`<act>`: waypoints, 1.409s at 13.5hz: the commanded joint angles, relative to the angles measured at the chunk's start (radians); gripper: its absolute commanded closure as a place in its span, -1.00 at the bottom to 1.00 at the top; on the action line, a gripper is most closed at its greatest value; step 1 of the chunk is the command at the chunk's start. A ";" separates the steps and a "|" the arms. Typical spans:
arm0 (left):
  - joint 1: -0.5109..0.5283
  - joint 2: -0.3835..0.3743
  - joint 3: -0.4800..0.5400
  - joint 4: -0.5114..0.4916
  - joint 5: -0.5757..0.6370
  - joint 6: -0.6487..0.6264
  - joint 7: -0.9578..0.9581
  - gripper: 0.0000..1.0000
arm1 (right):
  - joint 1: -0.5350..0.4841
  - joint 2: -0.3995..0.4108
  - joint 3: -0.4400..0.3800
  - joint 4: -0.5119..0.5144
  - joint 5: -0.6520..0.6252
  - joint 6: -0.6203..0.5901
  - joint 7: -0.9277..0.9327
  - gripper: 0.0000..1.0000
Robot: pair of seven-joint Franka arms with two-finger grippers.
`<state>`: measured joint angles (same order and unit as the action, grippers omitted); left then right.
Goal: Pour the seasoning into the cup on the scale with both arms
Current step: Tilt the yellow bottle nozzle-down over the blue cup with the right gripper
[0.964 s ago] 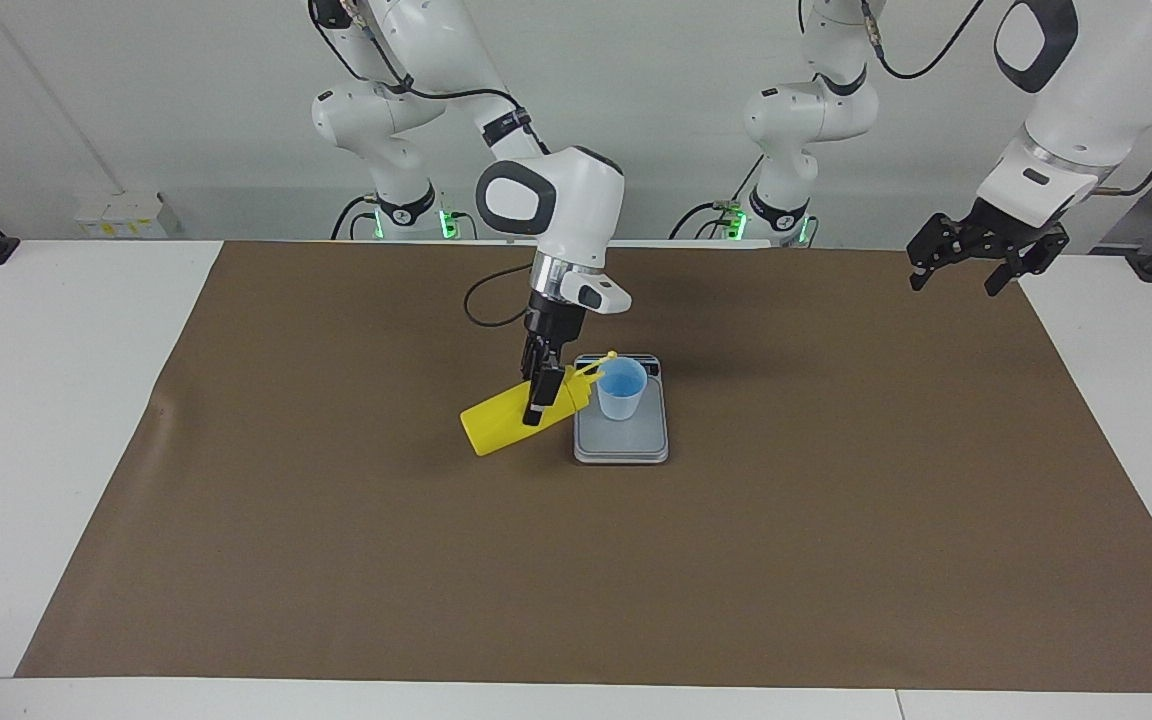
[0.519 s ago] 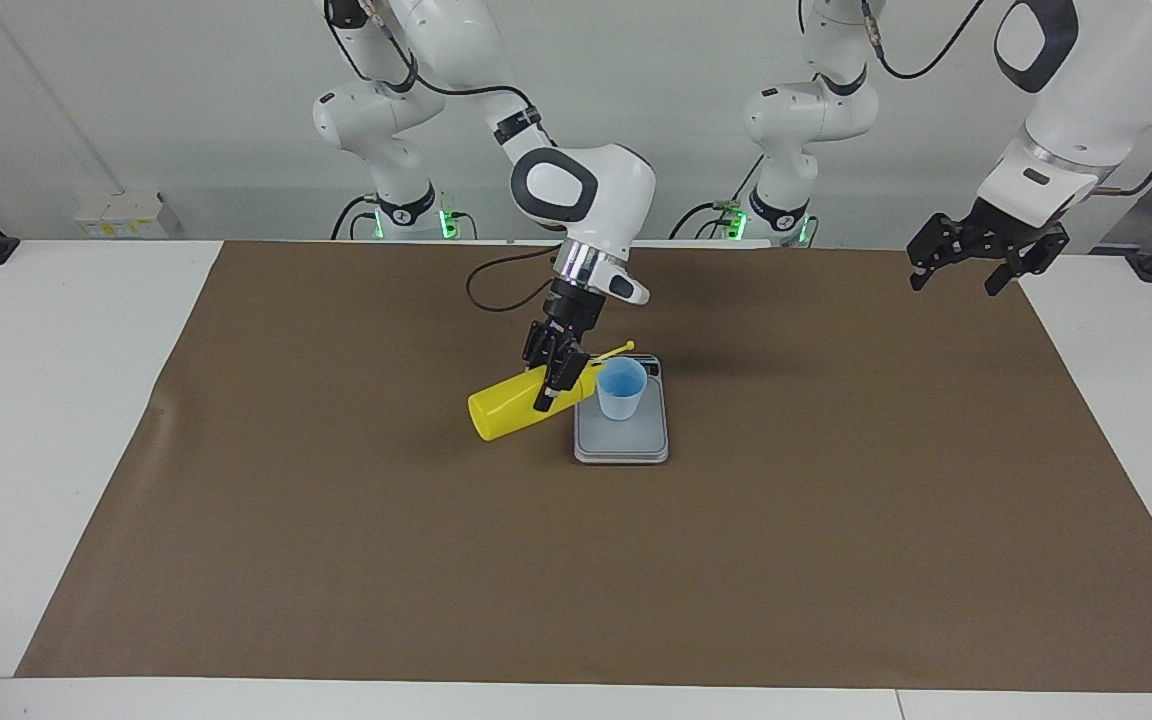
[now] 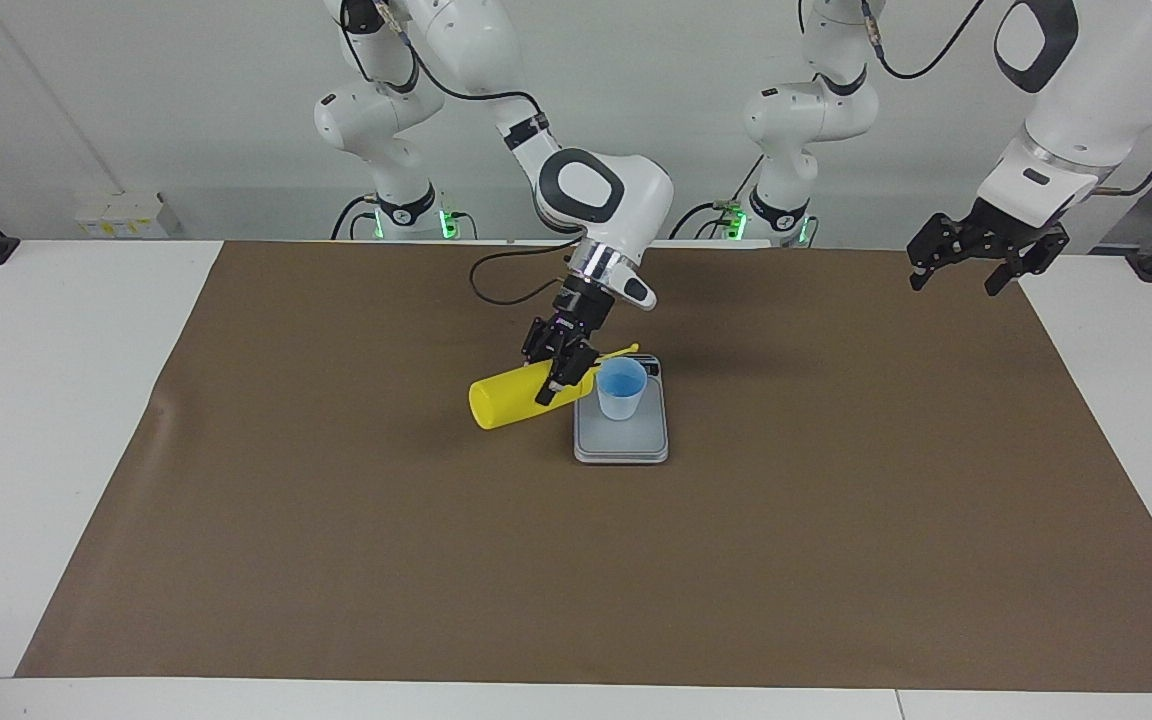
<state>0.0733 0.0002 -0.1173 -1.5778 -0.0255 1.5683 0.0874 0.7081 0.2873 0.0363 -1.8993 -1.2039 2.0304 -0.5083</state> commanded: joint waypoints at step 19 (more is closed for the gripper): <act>-0.047 -0.026 0.036 -0.033 0.019 0.006 0.008 -1.00 | 0.037 0.039 -0.001 0.031 -0.089 -0.107 0.136 1.00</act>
<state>0.0538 0.0002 -0.1065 -1.5780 -0.0224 1.5706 0.0877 0.7496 0.3231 0.0300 -1.8843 -1.2689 1.9528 -0.3936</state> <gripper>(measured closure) 0.000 0.476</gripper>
